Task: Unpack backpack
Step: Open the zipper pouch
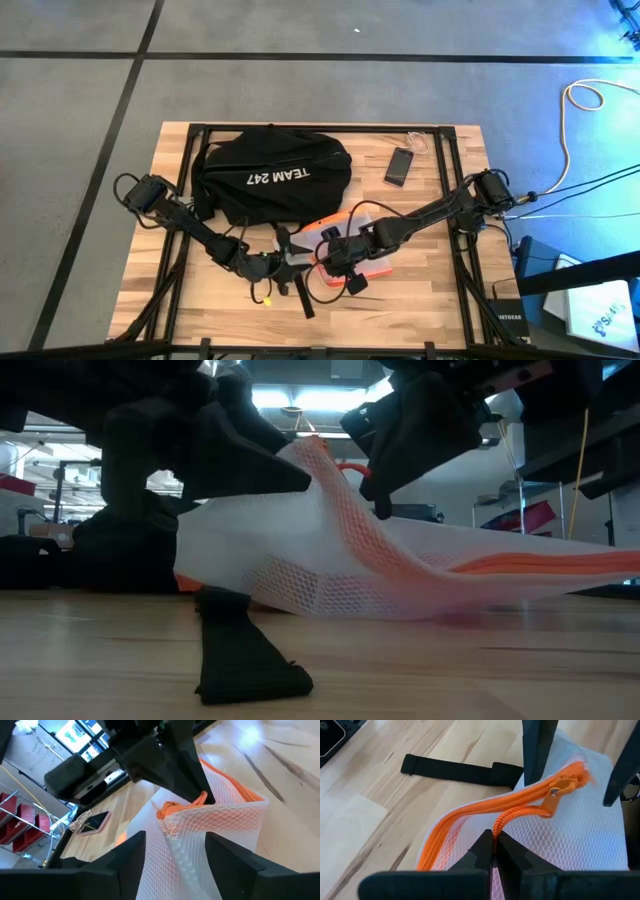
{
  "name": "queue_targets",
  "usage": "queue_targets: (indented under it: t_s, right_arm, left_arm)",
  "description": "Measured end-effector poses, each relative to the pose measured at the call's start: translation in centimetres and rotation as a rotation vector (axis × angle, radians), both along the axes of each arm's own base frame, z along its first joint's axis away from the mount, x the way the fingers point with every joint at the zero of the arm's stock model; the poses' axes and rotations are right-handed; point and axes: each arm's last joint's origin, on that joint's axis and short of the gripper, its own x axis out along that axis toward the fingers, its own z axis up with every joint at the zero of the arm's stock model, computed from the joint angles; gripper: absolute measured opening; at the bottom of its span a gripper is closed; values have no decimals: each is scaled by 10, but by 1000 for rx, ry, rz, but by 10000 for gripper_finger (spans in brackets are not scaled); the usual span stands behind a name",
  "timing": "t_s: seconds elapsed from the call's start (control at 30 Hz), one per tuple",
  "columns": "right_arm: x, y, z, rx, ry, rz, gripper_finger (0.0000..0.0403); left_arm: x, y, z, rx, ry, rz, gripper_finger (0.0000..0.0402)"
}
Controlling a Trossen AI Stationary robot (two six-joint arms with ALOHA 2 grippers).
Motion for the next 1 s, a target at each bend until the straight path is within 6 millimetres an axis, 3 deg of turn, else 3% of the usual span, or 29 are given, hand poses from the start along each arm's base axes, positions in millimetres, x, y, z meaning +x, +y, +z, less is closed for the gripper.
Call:
queue_targets:
  t_s: [0.17, 0.4, 0.67, 1.0]
  right_arm:
    - [0, 0, 0, 0, -1, -1, 0]
    - [0, 0, 0, -4, 4, -1, 0]
    - [-3, -1, -2, -16, 38, -3, 0]
    - [-5, -2, -1, -11, 61, -27, 0]
  left_arm:
    - [0, 0, 2, 37, -6, -13, 126]
    - [1, -2, 1, 48, 8, -86, 10]
    - [-1, -4, 5, 93, 2, -81, 1]
    - [-15, -6, 33, 234, -2, -4, 0]
